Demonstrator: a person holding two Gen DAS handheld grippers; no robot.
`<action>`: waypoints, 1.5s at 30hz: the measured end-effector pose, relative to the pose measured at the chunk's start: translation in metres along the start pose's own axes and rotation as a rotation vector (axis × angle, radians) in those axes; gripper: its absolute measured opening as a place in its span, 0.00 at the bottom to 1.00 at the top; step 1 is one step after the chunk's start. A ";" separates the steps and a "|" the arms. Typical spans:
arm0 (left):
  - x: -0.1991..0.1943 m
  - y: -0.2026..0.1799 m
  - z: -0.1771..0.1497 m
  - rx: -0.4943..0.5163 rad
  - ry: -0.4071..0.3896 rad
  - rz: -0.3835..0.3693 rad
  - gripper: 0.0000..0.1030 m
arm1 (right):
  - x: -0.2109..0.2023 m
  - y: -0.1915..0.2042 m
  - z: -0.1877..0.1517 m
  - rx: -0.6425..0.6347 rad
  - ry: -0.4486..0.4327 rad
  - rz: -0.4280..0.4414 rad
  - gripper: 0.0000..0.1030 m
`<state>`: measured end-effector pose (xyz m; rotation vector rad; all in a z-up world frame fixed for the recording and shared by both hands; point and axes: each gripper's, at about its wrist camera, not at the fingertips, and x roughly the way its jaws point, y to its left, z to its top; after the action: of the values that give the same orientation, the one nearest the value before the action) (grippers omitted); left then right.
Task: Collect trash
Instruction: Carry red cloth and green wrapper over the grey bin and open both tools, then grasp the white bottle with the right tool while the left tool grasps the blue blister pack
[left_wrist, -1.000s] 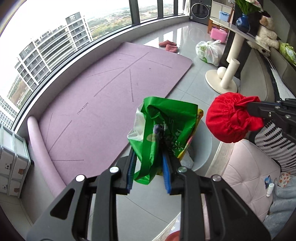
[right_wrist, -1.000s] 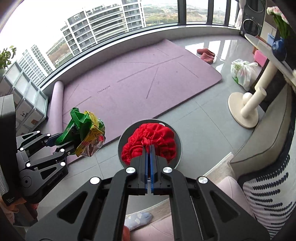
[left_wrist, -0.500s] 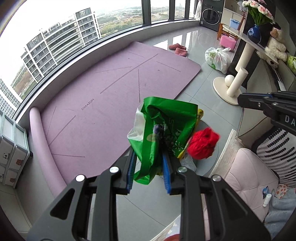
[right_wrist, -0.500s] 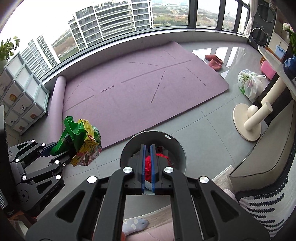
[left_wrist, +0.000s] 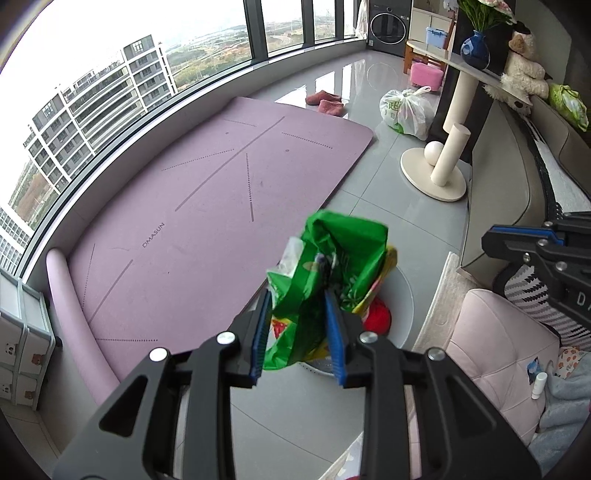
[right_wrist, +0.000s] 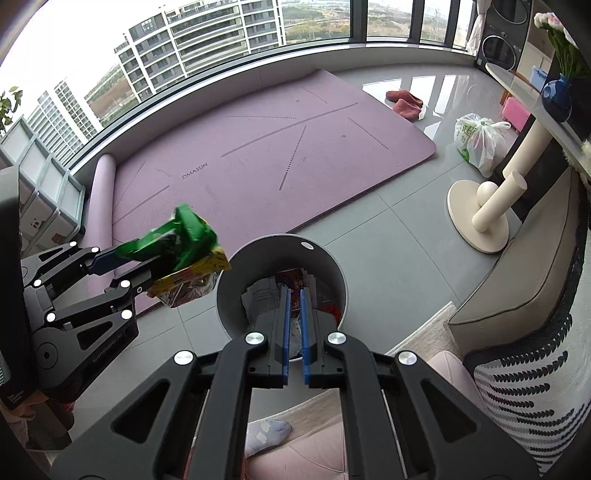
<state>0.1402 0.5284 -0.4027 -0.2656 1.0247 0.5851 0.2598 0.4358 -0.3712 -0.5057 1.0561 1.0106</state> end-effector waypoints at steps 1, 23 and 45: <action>0.002 -0.002 0.002 -0.006 0.003 -0.002 0.54 | 0.000 -0.002 -0.002 0.007 0.000 -0.003 0.03; 0.002 -0.186 -0.031 0.374 0.045 -0.175 0.73 | -0.079 -0.145 -0.163 0.405 -0.015 -0.245 0.51; 0.024 -0.515 -0.210 0.833 0.014 -0.514 0.73 | -0.064 -0.308 -0.509 0.753 0.020 -0.511 0.51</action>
<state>0.2922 0.0163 -0.5601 0.2075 1.0773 -0.3252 0.2790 -0.1278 -0.5714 -0.1423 1.1542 0.1228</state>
